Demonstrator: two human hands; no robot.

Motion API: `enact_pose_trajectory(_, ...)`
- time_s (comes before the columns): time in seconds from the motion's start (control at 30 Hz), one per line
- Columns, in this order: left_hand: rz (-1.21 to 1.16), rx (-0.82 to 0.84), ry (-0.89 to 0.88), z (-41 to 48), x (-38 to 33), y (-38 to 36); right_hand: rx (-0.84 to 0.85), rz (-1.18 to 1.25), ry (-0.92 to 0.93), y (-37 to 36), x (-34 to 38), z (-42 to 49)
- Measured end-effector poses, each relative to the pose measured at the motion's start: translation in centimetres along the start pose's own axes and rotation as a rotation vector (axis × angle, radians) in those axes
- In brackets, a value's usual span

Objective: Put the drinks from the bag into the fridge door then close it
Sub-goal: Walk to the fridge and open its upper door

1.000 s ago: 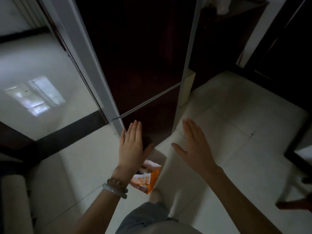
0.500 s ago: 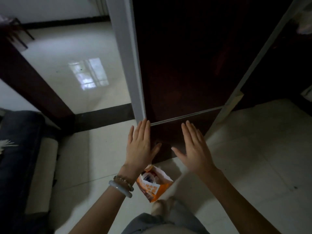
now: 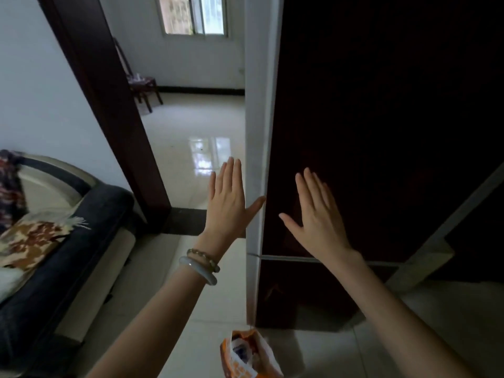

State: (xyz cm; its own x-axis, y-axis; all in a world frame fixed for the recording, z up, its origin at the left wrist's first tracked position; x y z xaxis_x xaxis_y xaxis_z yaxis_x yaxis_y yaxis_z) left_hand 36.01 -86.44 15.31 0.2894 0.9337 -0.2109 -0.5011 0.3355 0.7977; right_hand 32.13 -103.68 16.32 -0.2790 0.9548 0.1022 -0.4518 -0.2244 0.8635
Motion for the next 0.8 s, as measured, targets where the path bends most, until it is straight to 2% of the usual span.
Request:
enact_pose_trajectory(0.2,-0.088,-0.127,0.041,5.6,0.4,2.7,-0.105,-0.069,0.056,3.0,0.8,4.6)
enact_pose_trajectory(0.37,-0.259,-0.019,0.026,8.3,0.5,2.0,-0.113,-0.107,0.048,4.3,1.1,6.6)
enact_pose_trajectory(0.57,-0.619,0.122,0.006,9.0,-0.2,1.5,0.041,-0.158,0.054,3.2,1.0,8.2)
enact_pose_trajectory(0.8,-0.620,0.138,0.014,9.0,0.6,1.1,0.056,-0.168,0.043,3.3,0.8,7.8)
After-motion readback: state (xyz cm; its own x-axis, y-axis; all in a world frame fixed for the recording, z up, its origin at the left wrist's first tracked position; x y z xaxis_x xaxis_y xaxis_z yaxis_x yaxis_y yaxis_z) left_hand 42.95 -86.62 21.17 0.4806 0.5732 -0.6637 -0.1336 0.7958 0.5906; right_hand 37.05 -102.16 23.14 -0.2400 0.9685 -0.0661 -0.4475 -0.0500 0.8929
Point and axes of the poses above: each hand's wrist, its own z-axis towards the middle knuckle, its own y-axis out of the back of the hand, x = y × z, the point moved 3 cm from there along z, towards the middle knuckle, and after that the axes turned 1 degree about -z, right-handed, at the moved point
